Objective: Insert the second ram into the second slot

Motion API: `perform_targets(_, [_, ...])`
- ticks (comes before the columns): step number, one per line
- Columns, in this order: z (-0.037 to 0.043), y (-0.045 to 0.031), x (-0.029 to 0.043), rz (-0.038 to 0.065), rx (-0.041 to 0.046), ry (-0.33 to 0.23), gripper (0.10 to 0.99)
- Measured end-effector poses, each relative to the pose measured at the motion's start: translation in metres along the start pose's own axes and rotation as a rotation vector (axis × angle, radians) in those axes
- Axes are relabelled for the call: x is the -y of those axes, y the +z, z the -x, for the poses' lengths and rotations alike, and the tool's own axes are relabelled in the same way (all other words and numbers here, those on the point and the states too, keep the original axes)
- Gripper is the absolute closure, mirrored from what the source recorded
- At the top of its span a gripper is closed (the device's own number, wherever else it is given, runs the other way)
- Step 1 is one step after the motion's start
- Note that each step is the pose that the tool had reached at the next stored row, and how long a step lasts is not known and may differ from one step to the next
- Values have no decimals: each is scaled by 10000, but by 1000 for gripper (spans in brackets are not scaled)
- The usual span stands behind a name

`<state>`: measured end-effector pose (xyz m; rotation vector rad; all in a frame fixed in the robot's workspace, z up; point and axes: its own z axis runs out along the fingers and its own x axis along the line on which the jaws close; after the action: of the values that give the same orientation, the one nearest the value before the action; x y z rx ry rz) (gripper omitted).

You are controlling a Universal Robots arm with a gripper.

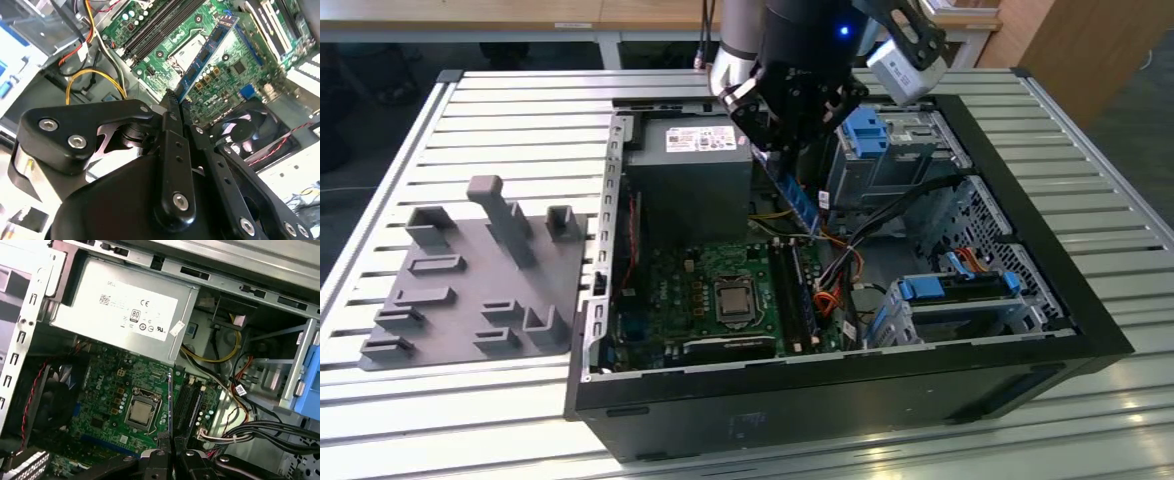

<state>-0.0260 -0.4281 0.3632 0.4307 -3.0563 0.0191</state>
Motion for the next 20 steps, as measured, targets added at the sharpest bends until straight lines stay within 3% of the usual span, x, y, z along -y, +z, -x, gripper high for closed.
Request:
perform_targets(12, [5,81,-1,89,-19,2090,945])
perform_targets(20, [45,216,17,106,-20,2346,945])
